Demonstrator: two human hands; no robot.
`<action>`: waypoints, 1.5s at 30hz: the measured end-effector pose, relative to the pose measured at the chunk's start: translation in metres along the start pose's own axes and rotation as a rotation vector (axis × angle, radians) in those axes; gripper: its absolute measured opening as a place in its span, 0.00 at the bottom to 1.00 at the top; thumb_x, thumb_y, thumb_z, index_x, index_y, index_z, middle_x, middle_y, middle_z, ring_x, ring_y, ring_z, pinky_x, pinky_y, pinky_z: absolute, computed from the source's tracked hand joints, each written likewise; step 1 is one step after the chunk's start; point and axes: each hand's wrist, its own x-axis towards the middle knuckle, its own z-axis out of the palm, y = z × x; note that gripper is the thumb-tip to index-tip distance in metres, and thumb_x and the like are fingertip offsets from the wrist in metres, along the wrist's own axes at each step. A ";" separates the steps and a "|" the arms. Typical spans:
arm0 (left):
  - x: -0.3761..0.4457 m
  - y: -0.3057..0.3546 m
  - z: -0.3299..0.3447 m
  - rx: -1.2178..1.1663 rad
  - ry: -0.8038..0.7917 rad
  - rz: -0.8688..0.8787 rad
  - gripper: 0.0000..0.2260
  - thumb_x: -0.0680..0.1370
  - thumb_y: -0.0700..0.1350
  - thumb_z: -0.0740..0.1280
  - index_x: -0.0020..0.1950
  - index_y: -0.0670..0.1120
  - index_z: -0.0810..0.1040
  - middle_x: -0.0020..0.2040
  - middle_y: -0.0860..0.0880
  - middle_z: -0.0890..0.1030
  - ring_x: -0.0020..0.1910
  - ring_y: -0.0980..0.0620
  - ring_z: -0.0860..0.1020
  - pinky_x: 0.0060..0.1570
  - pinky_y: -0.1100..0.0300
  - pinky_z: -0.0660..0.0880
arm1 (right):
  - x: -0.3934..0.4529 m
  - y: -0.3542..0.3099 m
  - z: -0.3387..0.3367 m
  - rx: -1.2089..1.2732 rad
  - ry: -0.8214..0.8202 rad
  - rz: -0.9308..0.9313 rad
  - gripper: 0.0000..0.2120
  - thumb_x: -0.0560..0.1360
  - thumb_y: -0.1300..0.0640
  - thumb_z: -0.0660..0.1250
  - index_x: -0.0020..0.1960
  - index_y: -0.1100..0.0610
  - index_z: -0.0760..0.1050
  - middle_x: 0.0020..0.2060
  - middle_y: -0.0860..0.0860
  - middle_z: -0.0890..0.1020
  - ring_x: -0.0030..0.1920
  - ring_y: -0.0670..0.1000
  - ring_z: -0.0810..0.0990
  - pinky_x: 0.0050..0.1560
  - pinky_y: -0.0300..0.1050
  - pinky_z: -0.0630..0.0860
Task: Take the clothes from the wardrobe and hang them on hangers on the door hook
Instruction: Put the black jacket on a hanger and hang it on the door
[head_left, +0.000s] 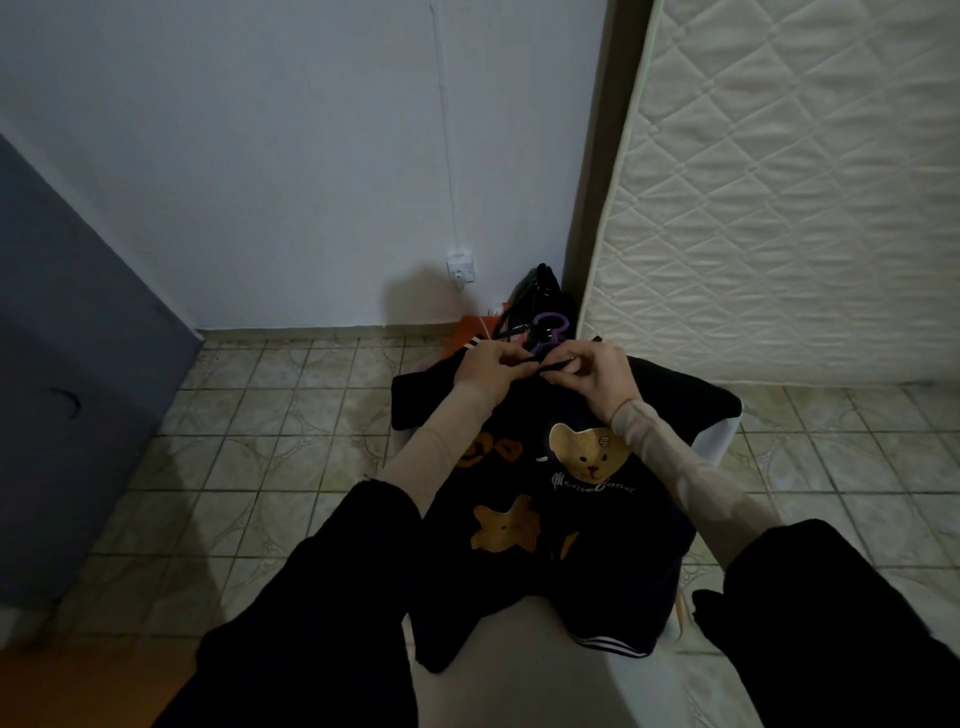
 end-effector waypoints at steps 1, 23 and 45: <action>-0.001 0.000 0.000 0.006 -0.006 0.010 0.10 0.72 0.45 0.71 0.51 0.43 0.82 0.51 0.45 0.82 0.52 0.50 0.77 0.52 0.60 0.69 | 0.000 0.000 0.000 0.002 0.010 -0.004 0.07 0.66 0.67 0.73 0.44 0.65 0.80 0.34 0.46 0.78 0.35 0.36 0.77 0.44 0.24 0.69; -0.003 -0.007 -0.002 -0.047 -0.003 0.040 0.14 0.67 0.44 0.75 0.51 0.43 0.82 0.48 0.46 0.83 0.46 0.54 0.78 0.49 0.64 0.73 | 0.009 0.006 -0.006 0.206 -0.157 0.167 0.12 0.66 0.68 0.72 0.48 0.66 0.76 0.35 0.51 0.79 0.31 0.38 0.80 0.37 0.30 0.78; -0.004 -0.001 0.003 0.087 0.082 0.072 0.12 0.71 0.45 0.73 0.50 0.40 0.82 0.48 0.42 0.83 0.48 0.46 0.80 0.51 0.57 0.74 | 0.008 0.000 -0.001 -0.041 -0.100 0.094 0.09 0.70 0.60 0.72 0.47 0.64 0.77 0.29 0.52 0.78 0.19 0.39 0.72 0.30 0.26 0.69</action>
